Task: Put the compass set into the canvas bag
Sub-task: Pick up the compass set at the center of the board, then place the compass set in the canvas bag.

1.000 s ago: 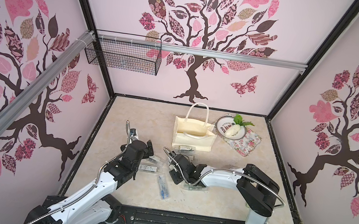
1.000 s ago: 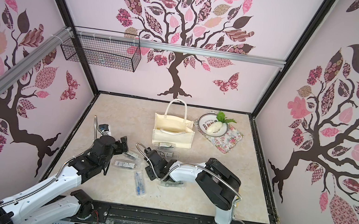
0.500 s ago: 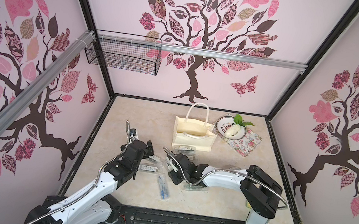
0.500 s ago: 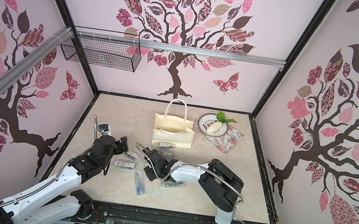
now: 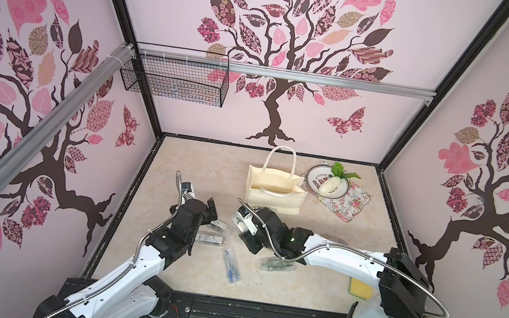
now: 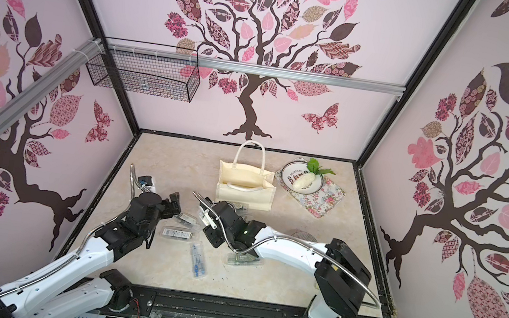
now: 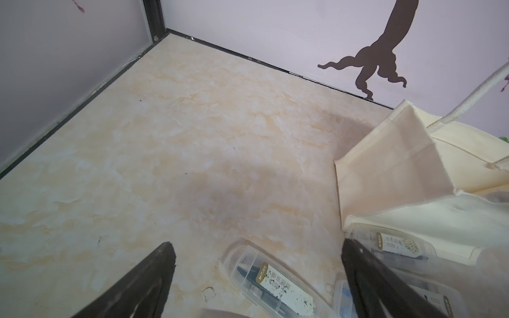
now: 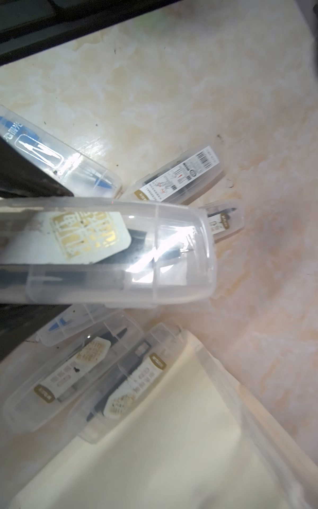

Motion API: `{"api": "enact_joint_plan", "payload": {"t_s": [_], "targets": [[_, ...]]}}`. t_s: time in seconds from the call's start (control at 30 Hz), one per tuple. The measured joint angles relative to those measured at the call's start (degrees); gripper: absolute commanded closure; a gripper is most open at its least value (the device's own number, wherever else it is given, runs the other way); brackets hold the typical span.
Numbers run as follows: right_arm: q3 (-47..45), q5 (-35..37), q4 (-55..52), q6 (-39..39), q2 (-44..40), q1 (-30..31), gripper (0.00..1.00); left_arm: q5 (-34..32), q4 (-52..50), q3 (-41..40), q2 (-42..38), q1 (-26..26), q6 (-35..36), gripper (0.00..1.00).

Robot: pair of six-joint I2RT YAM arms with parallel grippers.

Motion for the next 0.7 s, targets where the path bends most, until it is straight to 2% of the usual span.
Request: {"api": "enact_joint_plan", "payload": {"t_s": [0.23, 0.7], "targets": [[11.5, -0.4, -2.3, -4.5, -2.6, -3.0, 0.47, 0.0, 0.0, -0.3, -0.4, 0.0, 0.0, 0.03], [27.0, -3.3, -4.1, -9.7, -0.2, -20.7, 0.46, 0.1, 0.0, -0.5, 0.1, 0.1, 0.0, 0.03]]}}
